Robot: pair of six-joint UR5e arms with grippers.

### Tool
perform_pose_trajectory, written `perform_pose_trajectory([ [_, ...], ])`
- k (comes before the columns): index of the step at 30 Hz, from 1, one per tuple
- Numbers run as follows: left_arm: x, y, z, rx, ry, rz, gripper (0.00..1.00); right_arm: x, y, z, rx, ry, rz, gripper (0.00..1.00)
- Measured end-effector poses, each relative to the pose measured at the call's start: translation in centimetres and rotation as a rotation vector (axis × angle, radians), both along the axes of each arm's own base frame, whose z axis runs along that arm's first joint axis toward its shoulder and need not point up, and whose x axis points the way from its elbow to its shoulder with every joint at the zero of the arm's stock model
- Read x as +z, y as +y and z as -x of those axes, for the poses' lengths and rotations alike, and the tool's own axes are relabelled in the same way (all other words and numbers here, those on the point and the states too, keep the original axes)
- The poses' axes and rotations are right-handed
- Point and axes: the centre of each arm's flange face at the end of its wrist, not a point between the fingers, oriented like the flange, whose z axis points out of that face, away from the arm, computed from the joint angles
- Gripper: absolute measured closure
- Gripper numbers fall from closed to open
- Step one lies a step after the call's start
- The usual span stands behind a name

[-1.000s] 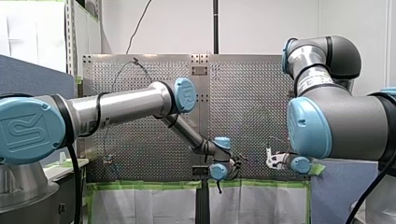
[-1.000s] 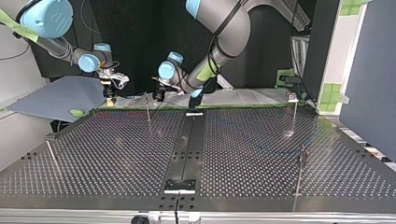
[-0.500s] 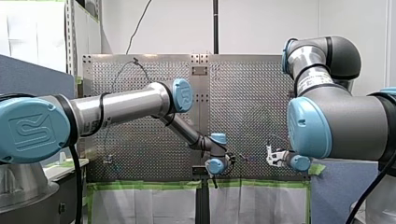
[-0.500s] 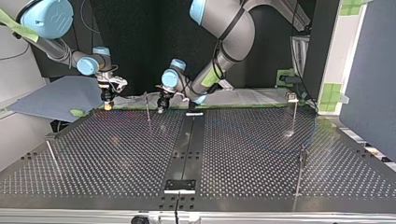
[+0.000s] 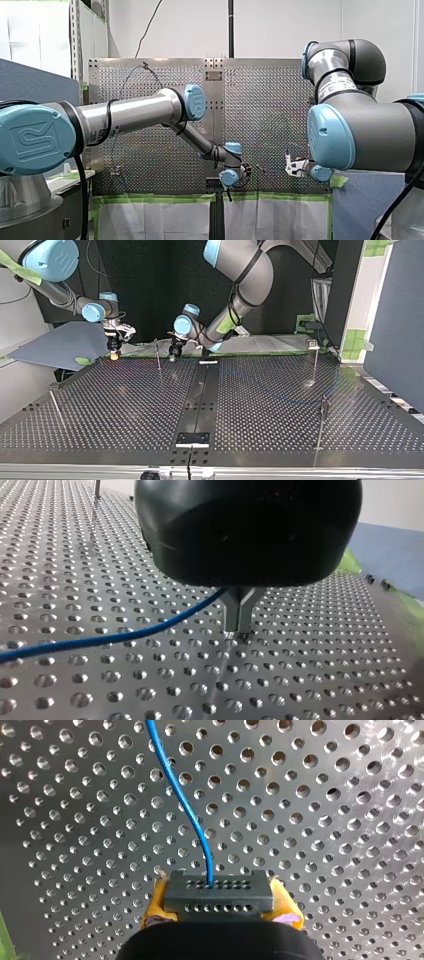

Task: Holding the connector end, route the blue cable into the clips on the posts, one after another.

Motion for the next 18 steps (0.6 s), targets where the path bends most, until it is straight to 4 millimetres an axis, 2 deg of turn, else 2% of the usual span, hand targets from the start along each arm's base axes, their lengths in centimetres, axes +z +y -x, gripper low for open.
perform_pose_trajectory([
  [4,-0.07,-0.2,0.3,-0.01,0.001,-0.015,1.0,-0.06,0.05,-0.14,0.002,0.0,-0.001,1.0],
  [5,-0.11,-0.23,0.38,-0.012,0.001,-0.021,0.85,-0.07,0.06,-0.17,0.003,0.0,-0.001,1.0],
  [6,-0.14,-0.24,0.44,-0.013,0.001,-0.028,0.85,-0.08,0.08,-0.2,0.004,0.0,-0.001,1.0],
  [7,-0.17,-0.27,0.53,-0.014,0.001,-0.037,0.64,-0.09,0.1,-0.22,0.004,0.0,-0.001,1.0],
  [8,-0.19,-0.28,0.58,-0.015,0.0,-0.044,0.47,-0.09,0.1,-0.23,0.004,0.0,-0.001,1.0],
  [9,-0.22,-0.28,0.62,-0.016,-0.002,-0.052,0.47,-0.09,0.09,-0.23,0.005,0.0,-0.001,1.0],
  [10,-0.23,-0.28,0.65,-0.017,-0.005,-0.062,0.33,-0.09,0.1,-0.23,0.005,0.0,-0.001,1.0],
  [11,-0.25,-0.27,0.66,-0.017,-0.007,-0.07,0.09,-0.1,0.11,-0.26,0.005,0.0,-0.001,1.0],
  [12,-0.26,-0.24,0.68,-0.015,-0.009,-0.078,0.09,-0.1,0.12,-0.3,0.006,0.0,-0.001,1.0],
  [13,-0.29,-0.18,0.68,-0.01,-0.011,-0.089,0.0,-0.1,0.13,-0.31,0.006,0.0,-0.002,1.0],
  [18,-0.34,0.19,0.68,0.019,-0.012,-0.127,0.0,-0.12,0.18,-0.44,0.008,0.0,-0.002,1.0],
])
